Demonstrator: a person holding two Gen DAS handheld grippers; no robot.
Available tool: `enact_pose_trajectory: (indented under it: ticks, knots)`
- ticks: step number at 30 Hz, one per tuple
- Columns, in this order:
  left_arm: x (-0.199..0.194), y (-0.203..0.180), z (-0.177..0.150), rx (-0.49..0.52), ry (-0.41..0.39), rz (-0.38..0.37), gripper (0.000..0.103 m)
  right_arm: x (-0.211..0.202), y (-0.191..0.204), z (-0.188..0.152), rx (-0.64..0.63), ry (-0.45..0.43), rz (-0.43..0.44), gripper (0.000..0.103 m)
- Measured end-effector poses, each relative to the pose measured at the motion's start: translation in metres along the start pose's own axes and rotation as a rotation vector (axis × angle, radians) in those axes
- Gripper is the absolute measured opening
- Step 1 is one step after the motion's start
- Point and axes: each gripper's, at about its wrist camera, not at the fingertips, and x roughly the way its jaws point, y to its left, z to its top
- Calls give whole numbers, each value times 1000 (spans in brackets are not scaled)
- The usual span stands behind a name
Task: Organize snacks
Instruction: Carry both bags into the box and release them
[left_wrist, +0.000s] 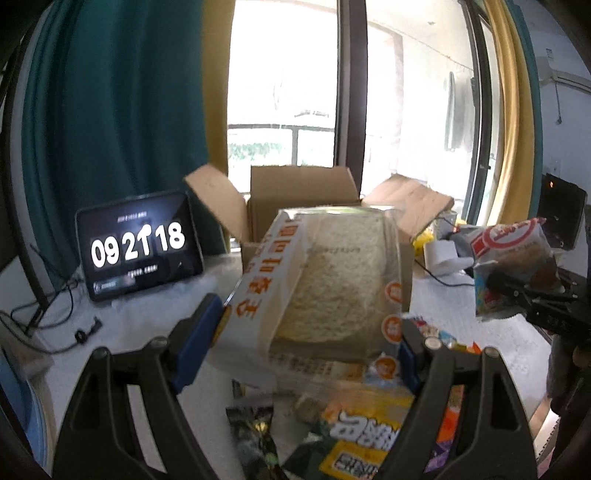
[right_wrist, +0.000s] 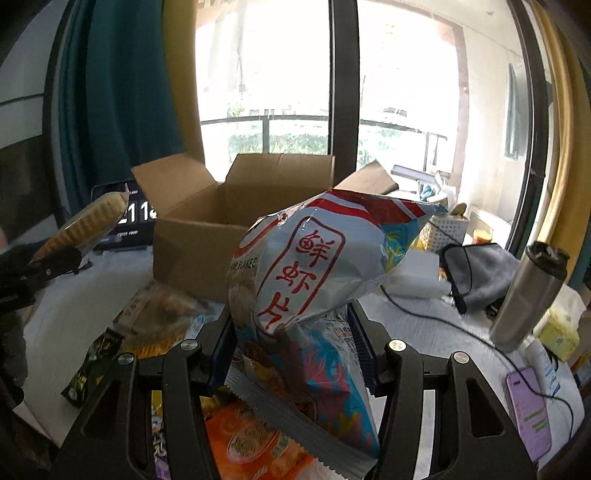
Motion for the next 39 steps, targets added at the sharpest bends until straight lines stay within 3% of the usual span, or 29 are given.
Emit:
enact_pose_trajectory:
  ticks: [22, 39]
  knots:
    - [70, 2, 76, 53, -100, 20, 83, 65, -12, 77, -23, -77, -42, 58]
    - [164, 11, 105, 80, -49, 45, 83, 136, -2, 115, -63, -42, -41, 58]
